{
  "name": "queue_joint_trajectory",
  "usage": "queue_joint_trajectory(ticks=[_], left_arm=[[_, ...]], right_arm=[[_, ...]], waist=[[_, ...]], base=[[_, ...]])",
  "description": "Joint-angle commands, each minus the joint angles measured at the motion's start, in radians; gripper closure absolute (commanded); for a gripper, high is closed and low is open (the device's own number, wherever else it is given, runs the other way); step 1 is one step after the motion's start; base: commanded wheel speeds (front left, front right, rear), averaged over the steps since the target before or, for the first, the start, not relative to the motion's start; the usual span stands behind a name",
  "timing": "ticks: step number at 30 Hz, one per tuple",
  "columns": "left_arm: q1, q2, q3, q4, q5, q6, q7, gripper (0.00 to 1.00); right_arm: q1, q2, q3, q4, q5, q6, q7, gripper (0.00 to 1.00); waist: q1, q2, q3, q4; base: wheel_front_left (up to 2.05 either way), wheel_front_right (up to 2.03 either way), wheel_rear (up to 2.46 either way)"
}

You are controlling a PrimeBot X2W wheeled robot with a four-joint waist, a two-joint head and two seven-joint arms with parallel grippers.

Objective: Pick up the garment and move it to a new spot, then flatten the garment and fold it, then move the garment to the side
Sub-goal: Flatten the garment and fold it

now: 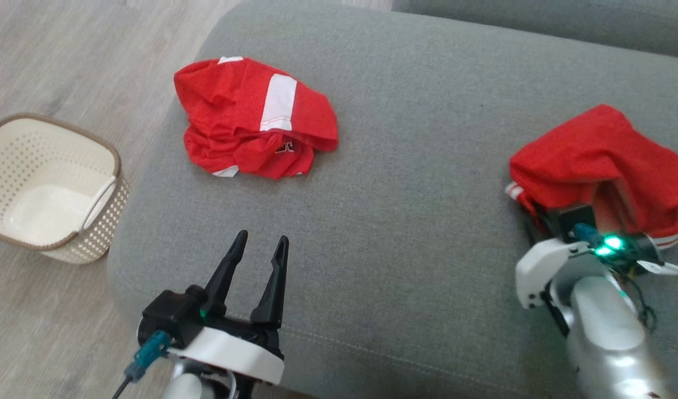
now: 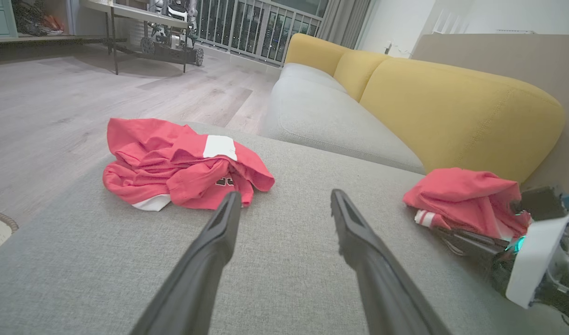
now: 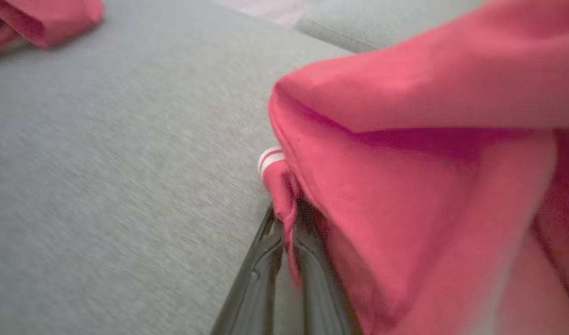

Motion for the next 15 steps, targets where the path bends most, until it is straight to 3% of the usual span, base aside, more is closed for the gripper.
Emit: queue_joint_trajectory(ticks=[1, 5, 9, 15], left_arm=[[-0.031, -0.003, 0.026, -0.026, 0.001, 0.003, -0.008, 0.0], [-0.018, -0.003, 0.028, -0.017, 0.013, -0.003, -0.008, 0.0], [-0.002, -0.003, 0.025, -0.008, 0.028, -0.011, -0.008, 0.0], [0.02, -0.003, 0.021, 0.004, 0.042, -0.021, -0.008, 0.0]], right_arm=[[-0.053, 0.005, 0.086, -0.019, 0.093, 0.0, -0.029, 1.0], [-0.074, 0.005, 0.198, -0.132, 0.282, 0.0, -0.037, 1.0], [-0.072, 0.005, 0.2, -0.312, 0.356, 0.0, -0.038, 1.0], [-0.071, 0.005, 0.237, -0.373, 0.458, 0.0, -0.034, 1.0]], waist=[[0.0, 0.0, -0.021, -0.01], [0.0, 0.0, -0.056, -0.03], [0.0, 0.0, -0.097, -0.045], [0.0, 0.0, -0.14, -0.036]], base=[[0.0, 0.0, 0.0], [0.0, 0.0, 0.0], [0.0, 0.0, 0.0], [0.0, 0.0, 0.0]])
